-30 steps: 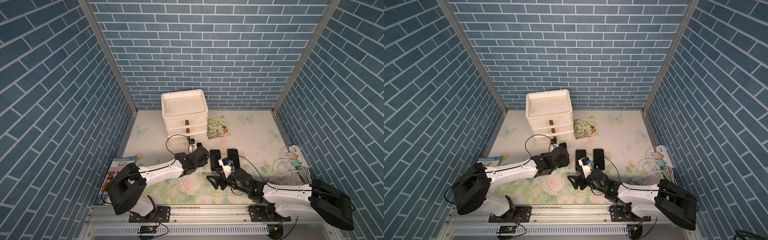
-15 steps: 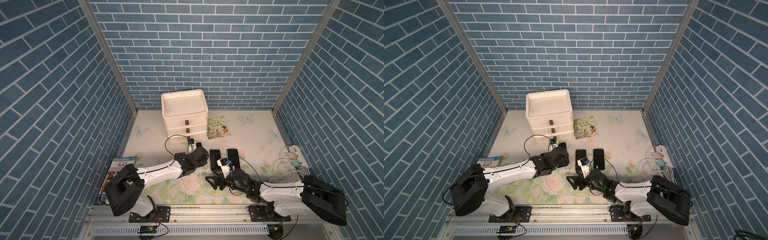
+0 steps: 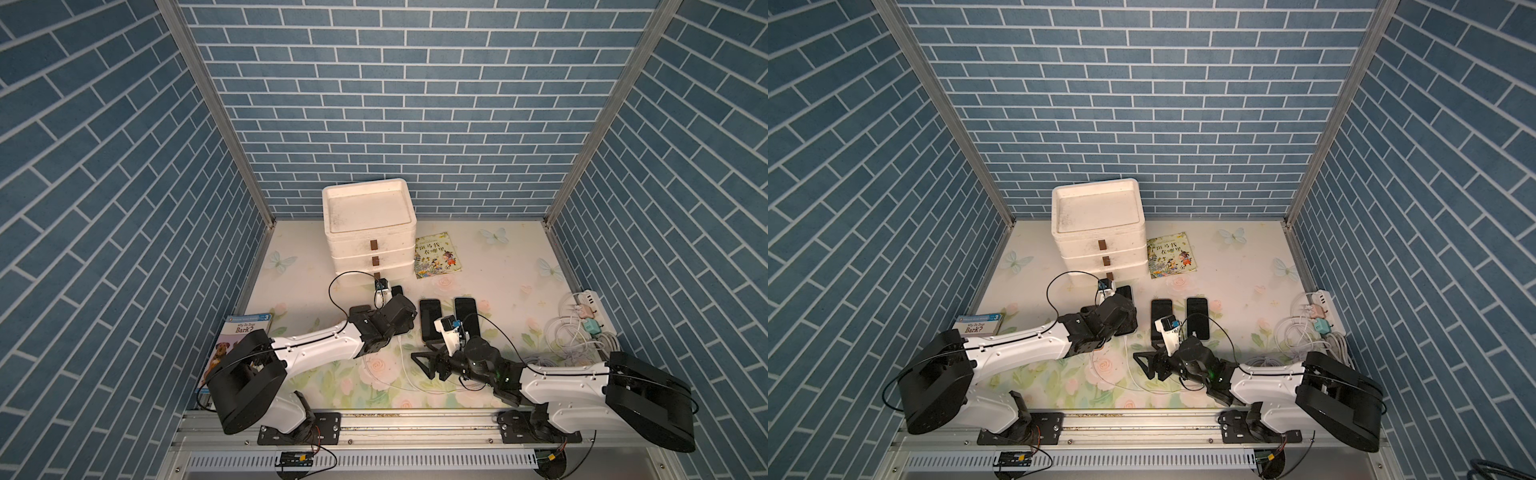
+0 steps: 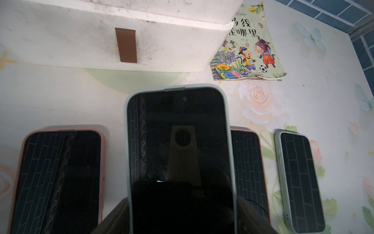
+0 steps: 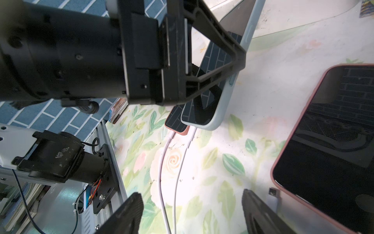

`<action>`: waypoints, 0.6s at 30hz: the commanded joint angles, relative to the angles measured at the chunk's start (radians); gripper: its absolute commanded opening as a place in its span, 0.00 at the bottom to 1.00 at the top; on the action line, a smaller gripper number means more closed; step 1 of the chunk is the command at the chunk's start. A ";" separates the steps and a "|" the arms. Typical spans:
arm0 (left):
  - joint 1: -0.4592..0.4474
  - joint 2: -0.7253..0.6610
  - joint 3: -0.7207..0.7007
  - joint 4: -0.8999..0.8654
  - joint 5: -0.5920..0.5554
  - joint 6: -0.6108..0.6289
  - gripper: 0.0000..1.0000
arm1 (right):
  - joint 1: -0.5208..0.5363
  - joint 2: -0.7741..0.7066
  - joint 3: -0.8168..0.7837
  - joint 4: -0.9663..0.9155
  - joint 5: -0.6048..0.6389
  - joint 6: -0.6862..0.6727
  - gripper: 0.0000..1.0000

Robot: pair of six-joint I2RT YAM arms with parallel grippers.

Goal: Unplug the charging cable from the phone
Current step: Remove the charging cable from the phone.

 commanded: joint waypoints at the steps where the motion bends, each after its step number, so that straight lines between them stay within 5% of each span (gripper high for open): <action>1: -0.004 -0.036 -0.006 0.042 -0.026 0.003 0.00 | -0.014 -0.024 0.010 -0.003 -0.007 0.010 0.81; 18: -0.004 -0.070 -0.009 0.062 -0.010 0.004 0.00 | -0.052 0.068 0.053 0.034 -0.123 0.030 0.71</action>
